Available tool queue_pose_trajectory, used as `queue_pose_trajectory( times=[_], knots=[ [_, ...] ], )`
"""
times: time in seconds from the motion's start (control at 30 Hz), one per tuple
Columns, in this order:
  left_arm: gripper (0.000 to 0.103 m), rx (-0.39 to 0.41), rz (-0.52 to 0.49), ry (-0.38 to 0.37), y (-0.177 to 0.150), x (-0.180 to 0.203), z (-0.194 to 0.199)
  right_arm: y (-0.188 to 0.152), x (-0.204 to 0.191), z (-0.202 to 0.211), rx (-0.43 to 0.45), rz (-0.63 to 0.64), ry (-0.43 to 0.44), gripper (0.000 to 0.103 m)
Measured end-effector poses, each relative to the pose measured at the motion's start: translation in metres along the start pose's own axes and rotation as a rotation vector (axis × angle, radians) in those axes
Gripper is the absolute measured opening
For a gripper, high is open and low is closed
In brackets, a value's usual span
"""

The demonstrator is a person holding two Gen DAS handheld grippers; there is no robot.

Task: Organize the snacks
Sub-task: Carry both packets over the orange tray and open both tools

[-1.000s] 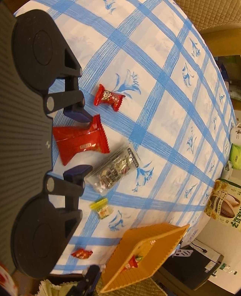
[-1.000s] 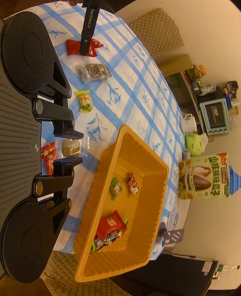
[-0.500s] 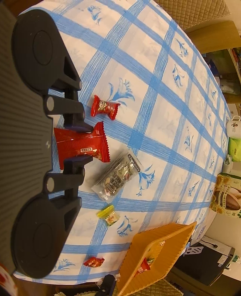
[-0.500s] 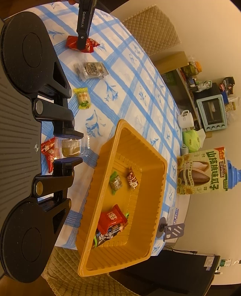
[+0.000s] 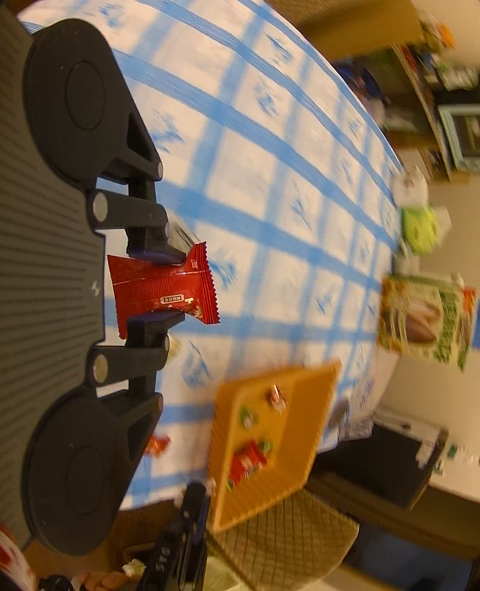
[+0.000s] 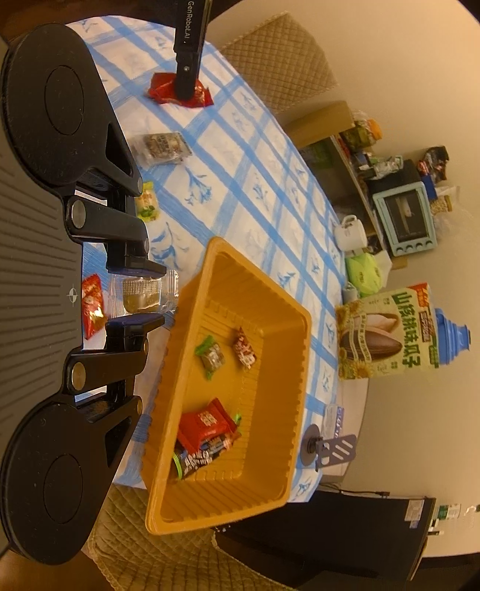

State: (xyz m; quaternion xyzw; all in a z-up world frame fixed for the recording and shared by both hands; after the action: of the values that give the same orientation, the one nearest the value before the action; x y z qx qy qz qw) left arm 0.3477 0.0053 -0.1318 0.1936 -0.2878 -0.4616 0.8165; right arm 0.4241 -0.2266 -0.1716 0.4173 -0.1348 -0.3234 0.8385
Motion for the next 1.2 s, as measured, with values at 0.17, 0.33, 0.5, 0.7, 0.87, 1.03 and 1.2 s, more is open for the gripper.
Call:
queue_pose_trajectory(
  times=[0.17, 0.33, 0.5, 0.7, 0.87, 1.03, 1.2],
  knots=[
    [0.024, 0.013, -0.073, -0.073, 0.018, 0.046, -0.013, 0.01, 0.016, 0.006, 0.028, -0.021, -0.018, 0.021],
    [0.024, 0.023, -0.132, -0.134, 0.036, 0.09, -0.029, 0.021, 0.035, 0.009, 0.059, -0.044, -0.042, 0.021],
    [0.024, 0.026, -0.178, -0.16, 0.05, 0.123, -0.049, 0.028, 0.053, 0.008, 0.076, -0.074, -0.058, 0.021],
    [0.024, 0.017, -0.211, -0.159, 0.062, 0.15, -0.077, 0.036, 0.075, -0.002, 0.084, -0.117, -0.063, 0.021],
    [0.024, 0.008, -0.225, -0.138, 0.07, 0.162, -0.1, 0.044, 0.09, -0.016, 0.082, -0.149, -0.073, 0.021],
    [0.024, -0.016, -0.226, -0.113, 0.072, 0.167, -0.123, 0.05, 0.105, -0.032, 0.076, -0.18, -0.072, 0.021],
    [0.024, -0.039, -0.238, -0.086, 0.073, 0.172, -0.142, 0.052, 0.115, -0.046, 0.064, -0.21, -0.065, 0.021]
  ],
)
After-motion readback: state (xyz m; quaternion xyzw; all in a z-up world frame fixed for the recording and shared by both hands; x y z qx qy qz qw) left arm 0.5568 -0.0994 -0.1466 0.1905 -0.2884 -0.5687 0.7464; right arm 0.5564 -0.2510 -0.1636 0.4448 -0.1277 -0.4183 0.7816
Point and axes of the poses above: each gripper's, at about its wrist camera, not at the fingertips, and z roughly against the way its jaws point, x to its right, y to its top, the point moved 7 cm from there along -z, roughly the way its jaws point, and after that the axes turned 14 degrees about z, right-handed, at the moved point
